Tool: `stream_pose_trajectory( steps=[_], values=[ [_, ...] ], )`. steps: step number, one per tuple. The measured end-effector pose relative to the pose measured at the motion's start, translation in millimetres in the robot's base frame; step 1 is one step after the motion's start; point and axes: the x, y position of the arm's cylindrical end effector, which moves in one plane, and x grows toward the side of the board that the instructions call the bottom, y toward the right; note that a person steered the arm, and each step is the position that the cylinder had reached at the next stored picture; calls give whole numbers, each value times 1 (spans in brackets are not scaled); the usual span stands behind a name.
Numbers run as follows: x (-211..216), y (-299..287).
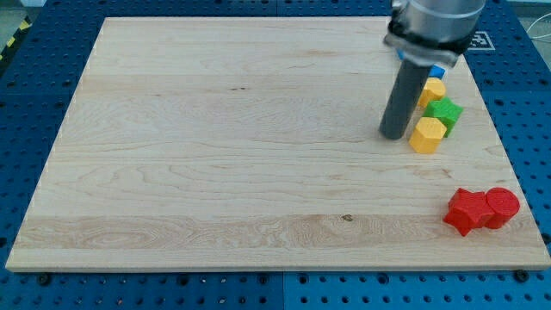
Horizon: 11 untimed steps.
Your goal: Slide blue cube along with the line of blocks slightly down
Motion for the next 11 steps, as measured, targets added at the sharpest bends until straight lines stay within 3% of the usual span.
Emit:
stream_pose_trajectory(
  steps=[1, 3, 4, 7, 9, 11],
  values=[
    [32, -4],
    [36, 126],
    [-13, 141],
    [-248, 141],
    [-241, 87],
    [-176, 88]
  ],
)
